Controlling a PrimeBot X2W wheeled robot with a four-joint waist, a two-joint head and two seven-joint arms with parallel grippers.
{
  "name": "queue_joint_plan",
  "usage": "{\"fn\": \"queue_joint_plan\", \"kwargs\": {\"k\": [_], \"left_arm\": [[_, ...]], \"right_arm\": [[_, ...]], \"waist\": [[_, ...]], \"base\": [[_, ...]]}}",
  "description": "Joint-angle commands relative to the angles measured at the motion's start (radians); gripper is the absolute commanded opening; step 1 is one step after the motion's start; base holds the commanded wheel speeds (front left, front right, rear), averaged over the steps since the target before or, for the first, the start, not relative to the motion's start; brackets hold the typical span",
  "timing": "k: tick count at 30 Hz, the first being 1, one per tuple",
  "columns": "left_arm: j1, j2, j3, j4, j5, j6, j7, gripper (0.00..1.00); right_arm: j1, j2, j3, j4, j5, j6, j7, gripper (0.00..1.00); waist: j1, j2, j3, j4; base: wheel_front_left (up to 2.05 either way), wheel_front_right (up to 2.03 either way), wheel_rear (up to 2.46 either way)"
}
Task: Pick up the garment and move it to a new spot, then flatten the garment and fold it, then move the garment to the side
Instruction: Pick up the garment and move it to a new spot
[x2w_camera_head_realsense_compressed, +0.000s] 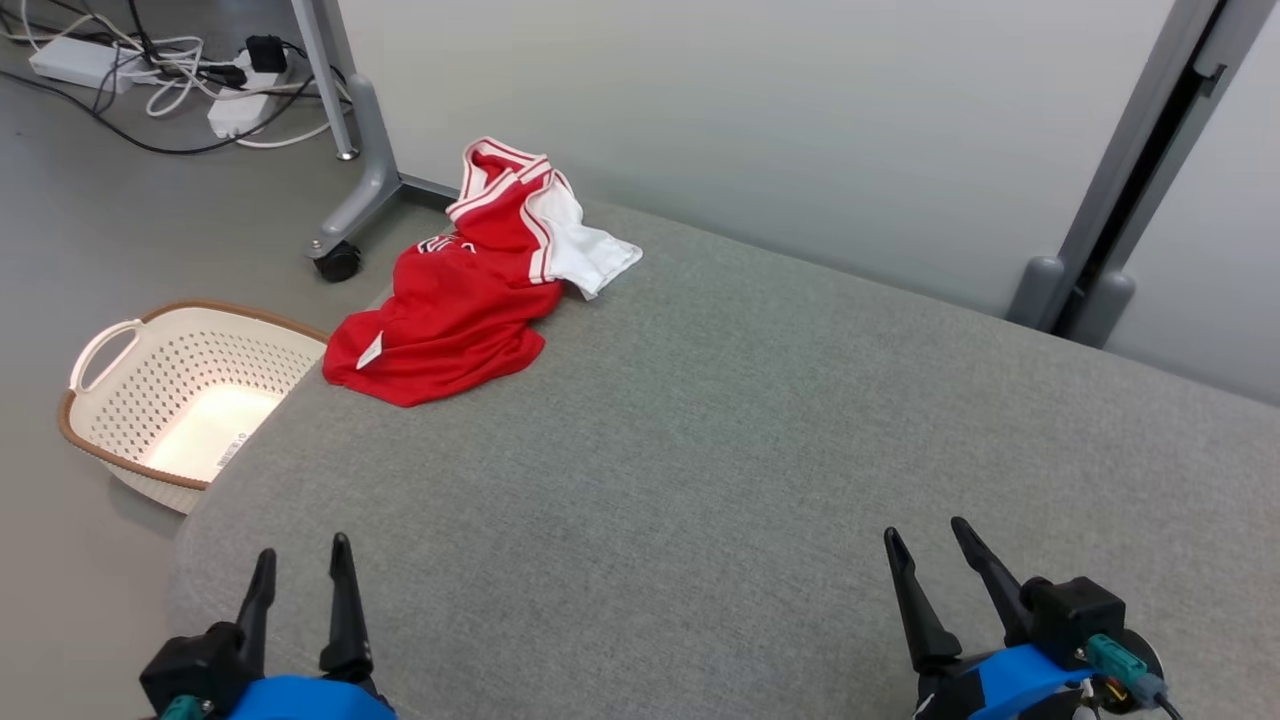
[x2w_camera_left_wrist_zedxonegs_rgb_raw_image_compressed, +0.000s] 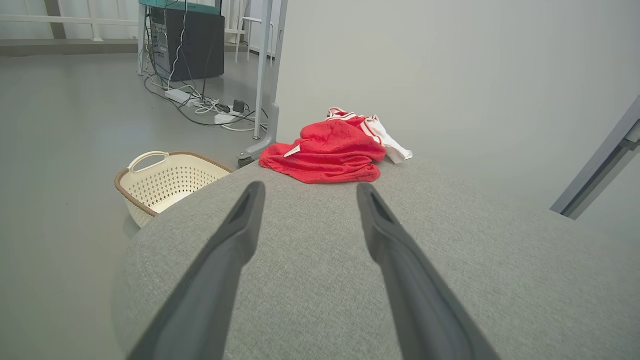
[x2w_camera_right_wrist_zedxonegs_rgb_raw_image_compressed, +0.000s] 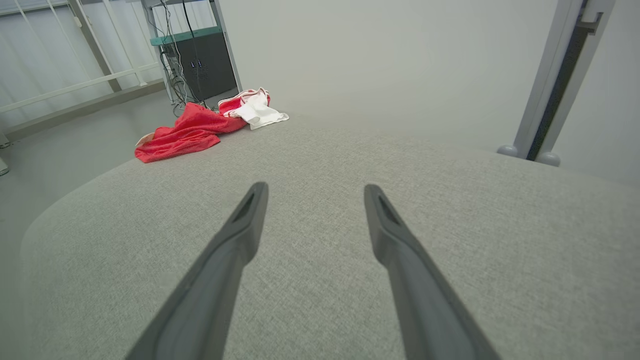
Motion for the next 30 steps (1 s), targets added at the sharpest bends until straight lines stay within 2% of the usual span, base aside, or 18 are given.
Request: {"fn": "queue_joint_plan", "kwargs": {"k": [1, 7, 11, 13, 17, 23, 30], "left_arm": [[-0.015, 0.010, 0.019, -0.013, -0.011, -0.003, -0.006, 1.00], [-0.112, 0.056, 0.077, -0.084, -0.037, -0.010, 0.000, 1.00], [-0.251, 0.131, 0.112, -0.117, -0.021, -0.012, 0.026, 1.00], [-0.295, 0.147, 0.111, -0.118, -0.018, -0.021, 0.040, 1.00], [-0.470, 0.234, 0.123, -0.080, -0.011, -0.048, 0.105, 1.00], [-0.723, 0.312, 0.120, 0.085, -0.004, -0.073, 0.198, 1.00], [-0.928, 0.336, 0.093, 0.353, 0.008, -0.081, 0.279, 1.00]], "right_arm": [[-0.021, -0.003, -0.005, -0.016, -0.013, 0.000, 0.001, 1.00], [-0.043, -0.003, -0.046, -0.072, -0.073, 0.000, 0.031, 1.00], [-0.066, -0.002, -0.062, -0.129, -0.122, 0.000, 0.067, 1.00], [-0.071, -0.003, -0.065, -0.145, -0.132, 0.000, 0.076, 1.00], [-0.106, -0.003, -0.051, -0.230, -0.178, 0.000, 0.123, 1.00], [-0.138, -0.003, -0.024, -0.349, -0.230, 0.000, 0.188, 1.00], [-0.155, -0.003, 0.002, -0.465, -0.244, 0.000, 0.227, 1.00]], "waist": [[0.0000, 0.0000, 0.017, -0.010], [0.0000, 0.0000, 0.085, -0.057], [0.0000, 0.0000, 0.145, -0.102], [0.0000, 0.0000, 0.160, -0.114], [0.0000, 0.0000, 0.244, -0.182], [0.0000, 0.0000, 0.386, -0.285], [0.0000, 0.0000, 0.548, -0.371]], "base": [[0.00, 0.00, 0.00], [0.00, 0.00, 0.00], [0.00, 0.00, 0.00], [0.00, 0.00, 0.00], [0.00, 0.00, 0.00], [0.00, 0.00, 0.00], [0.00, 0.00, 0.00]]}}
